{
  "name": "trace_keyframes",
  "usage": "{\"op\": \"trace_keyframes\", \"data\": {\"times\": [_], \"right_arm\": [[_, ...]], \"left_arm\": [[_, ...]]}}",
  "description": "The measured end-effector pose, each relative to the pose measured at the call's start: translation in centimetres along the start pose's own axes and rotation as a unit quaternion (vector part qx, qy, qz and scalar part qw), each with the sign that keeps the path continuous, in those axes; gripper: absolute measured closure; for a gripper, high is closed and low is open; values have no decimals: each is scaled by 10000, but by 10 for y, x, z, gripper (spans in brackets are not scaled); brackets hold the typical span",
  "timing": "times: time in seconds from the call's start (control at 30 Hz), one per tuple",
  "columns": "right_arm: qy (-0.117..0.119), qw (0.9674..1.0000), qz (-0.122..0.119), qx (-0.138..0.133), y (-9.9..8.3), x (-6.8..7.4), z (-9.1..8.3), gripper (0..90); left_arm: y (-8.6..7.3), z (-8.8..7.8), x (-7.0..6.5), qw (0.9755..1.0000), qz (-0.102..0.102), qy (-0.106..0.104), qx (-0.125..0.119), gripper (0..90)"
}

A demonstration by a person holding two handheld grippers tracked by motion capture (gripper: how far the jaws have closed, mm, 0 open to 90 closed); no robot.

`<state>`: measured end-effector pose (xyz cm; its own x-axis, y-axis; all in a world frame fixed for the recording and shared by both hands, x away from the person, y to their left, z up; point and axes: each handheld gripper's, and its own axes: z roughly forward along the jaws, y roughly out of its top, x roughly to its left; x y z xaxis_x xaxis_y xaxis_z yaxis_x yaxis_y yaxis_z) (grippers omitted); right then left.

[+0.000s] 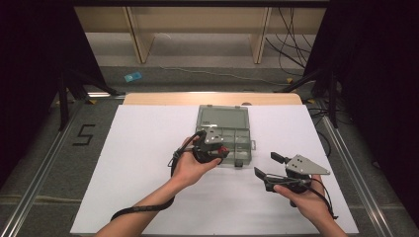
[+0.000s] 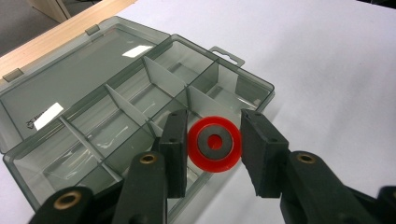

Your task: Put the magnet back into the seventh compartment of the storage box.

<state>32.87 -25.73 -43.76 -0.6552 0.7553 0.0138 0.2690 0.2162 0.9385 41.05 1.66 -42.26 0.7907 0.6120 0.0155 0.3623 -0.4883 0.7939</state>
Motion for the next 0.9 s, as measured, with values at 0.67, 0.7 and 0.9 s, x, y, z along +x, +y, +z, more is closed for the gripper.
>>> {"op": "trace_keyframes", "data": {"times": [0.67,0.7,0.9], "right_arm": [[4,10000,-6,-3,0,0,0,218],[7,10000,-7,-7,0,0,0,218],[2,10000,-5,-4,0,0,0,218]], "left_arm": [[7,7,-1,10000,64,-23,-8,632],[7,8,-1,10000,74,-21,5,632],[9,12,-3,10000,52,-63,-13,632]]}}
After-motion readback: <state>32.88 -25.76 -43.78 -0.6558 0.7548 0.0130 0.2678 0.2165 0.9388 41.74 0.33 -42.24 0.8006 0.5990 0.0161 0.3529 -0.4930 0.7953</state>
